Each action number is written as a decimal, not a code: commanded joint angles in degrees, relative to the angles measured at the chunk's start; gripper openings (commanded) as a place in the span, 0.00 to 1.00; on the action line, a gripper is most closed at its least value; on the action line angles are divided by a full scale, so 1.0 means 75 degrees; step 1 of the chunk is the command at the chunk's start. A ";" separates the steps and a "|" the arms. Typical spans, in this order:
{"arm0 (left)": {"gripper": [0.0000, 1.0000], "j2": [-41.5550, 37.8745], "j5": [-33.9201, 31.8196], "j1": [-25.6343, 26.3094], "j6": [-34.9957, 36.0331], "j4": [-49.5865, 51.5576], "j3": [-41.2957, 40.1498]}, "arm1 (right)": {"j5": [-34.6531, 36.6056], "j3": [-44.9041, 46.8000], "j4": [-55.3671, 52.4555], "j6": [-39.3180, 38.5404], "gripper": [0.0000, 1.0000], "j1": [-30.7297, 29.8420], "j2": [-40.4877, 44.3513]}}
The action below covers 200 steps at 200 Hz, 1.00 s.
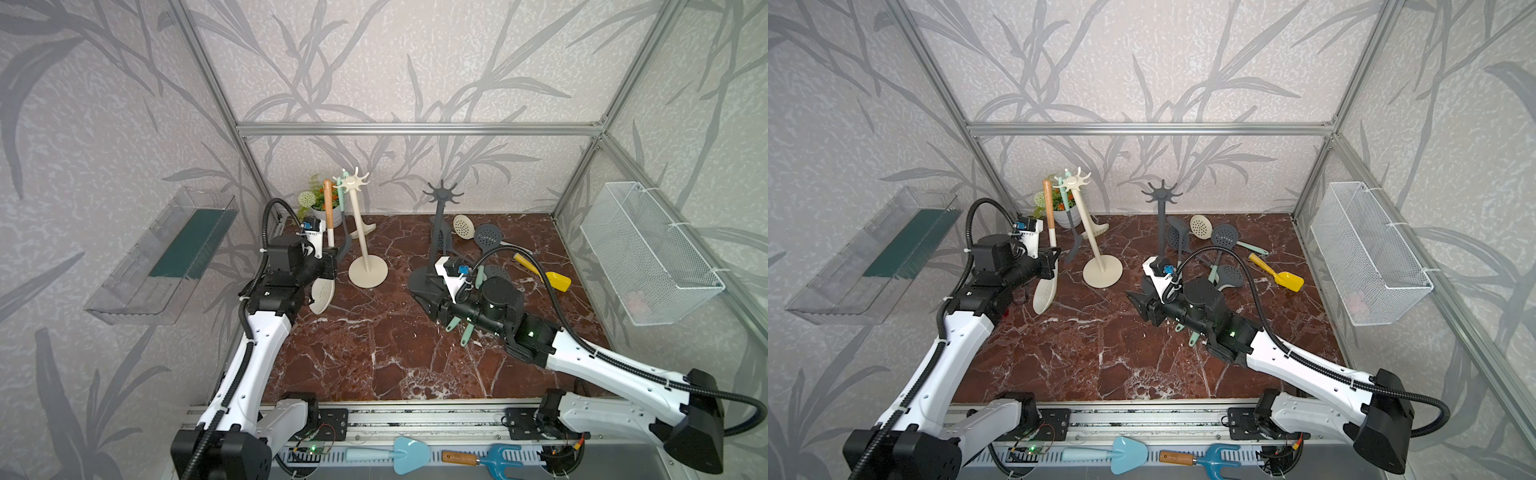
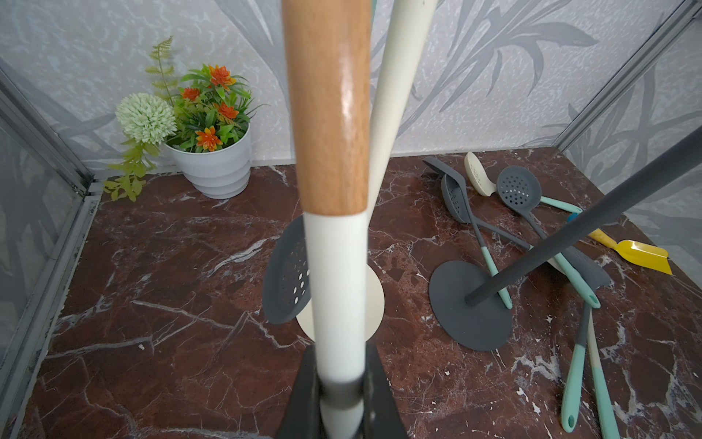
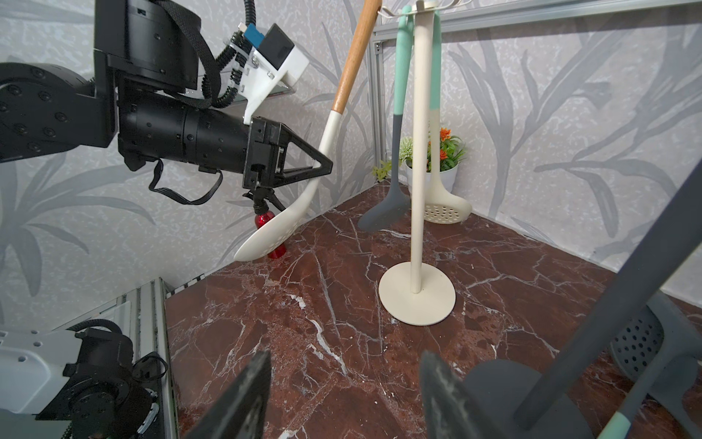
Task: Hang the skimmer on the kitchen utensil rack
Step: Hang the skimmer on the rack.
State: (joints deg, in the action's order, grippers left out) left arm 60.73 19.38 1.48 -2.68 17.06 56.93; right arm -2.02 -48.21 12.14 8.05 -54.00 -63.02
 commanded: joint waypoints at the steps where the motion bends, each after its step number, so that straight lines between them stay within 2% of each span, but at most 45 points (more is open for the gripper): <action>1: 0.00 -0.0247 0.0091 -0.0033 -0.0046 -0.0396 0.0180 | -0.0035 -0.0205 0.0136 -0.0055 0.63 -0.0018 -0.0033; 100: 0.00 -0.0053 0.0612 -0.0035 0.0209 -0.0172 0.0261 | -0.0070 -0.0229 0.0125 -0.0027 0.63 -0.0019 -0.0080; 200: 0.00 0.0280 0.0746 -0.0031 0.0480 0.0116 0.0377 | -0.0059 -0.0158 0.0186 0.0005 0.63 -0.0019 -0.0066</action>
State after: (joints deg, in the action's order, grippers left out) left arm 62.57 23.90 1.43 -1.06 17.63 56.97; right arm -2.07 -48.21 12.14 8.08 -54.00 -63.68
